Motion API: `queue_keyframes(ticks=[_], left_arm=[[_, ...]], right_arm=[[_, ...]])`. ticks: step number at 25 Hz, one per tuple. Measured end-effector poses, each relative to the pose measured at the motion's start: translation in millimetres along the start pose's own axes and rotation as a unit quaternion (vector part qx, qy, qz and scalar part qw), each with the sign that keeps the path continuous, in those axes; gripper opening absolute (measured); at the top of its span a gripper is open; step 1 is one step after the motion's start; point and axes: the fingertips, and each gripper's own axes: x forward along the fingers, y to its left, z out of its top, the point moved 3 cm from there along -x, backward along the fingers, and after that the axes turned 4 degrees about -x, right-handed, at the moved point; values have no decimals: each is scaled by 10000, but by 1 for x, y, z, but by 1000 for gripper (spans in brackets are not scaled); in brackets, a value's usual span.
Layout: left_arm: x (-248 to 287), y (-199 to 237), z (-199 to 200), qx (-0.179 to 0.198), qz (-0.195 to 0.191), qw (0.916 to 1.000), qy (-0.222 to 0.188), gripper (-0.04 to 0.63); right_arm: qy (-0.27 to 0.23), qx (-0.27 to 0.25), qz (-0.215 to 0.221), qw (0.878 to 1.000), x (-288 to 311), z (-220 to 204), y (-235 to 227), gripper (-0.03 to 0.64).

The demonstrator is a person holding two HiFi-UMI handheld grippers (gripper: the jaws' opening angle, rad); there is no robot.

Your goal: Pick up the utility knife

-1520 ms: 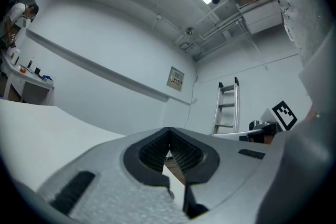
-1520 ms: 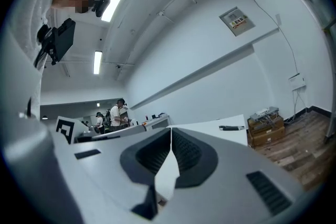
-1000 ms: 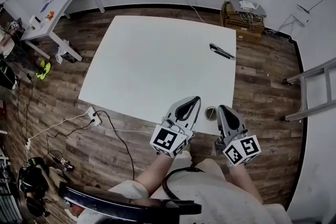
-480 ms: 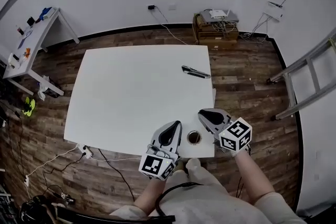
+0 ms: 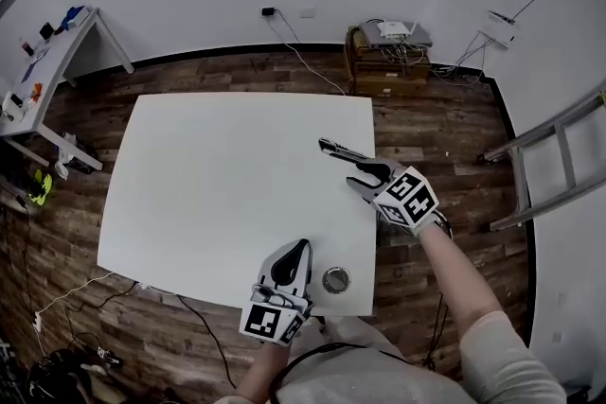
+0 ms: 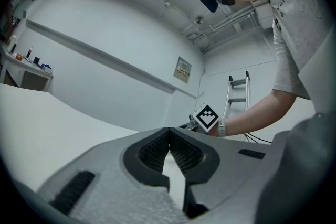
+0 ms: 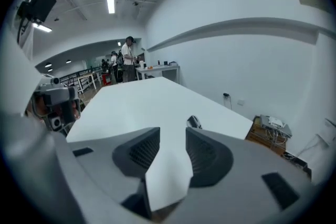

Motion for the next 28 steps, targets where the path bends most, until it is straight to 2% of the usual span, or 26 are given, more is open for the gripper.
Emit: queue_keyframes(ticks=[3,7,15,23,28], left_arm=[[5,3,2,-34,179,9998,24,6],[15,9,0,-98,371,9992,56,6],[33,31,-6,-83,590,9982,-32,6],[65,41,-14,102,403,9991,-126,6],[83,51,-21,191,344,9991,-176,6]], right_arm=[[560,-263,156,9980,22,-9,-26,160],[1195,-710,649,9882,44,-20,-44,176],[1734,-917,979,9757,86,-26,-68,183],[1722,-593,1226,9756,96,-29,-70,183],[1749,-794,1223,9737,96,-29,-68,181]])
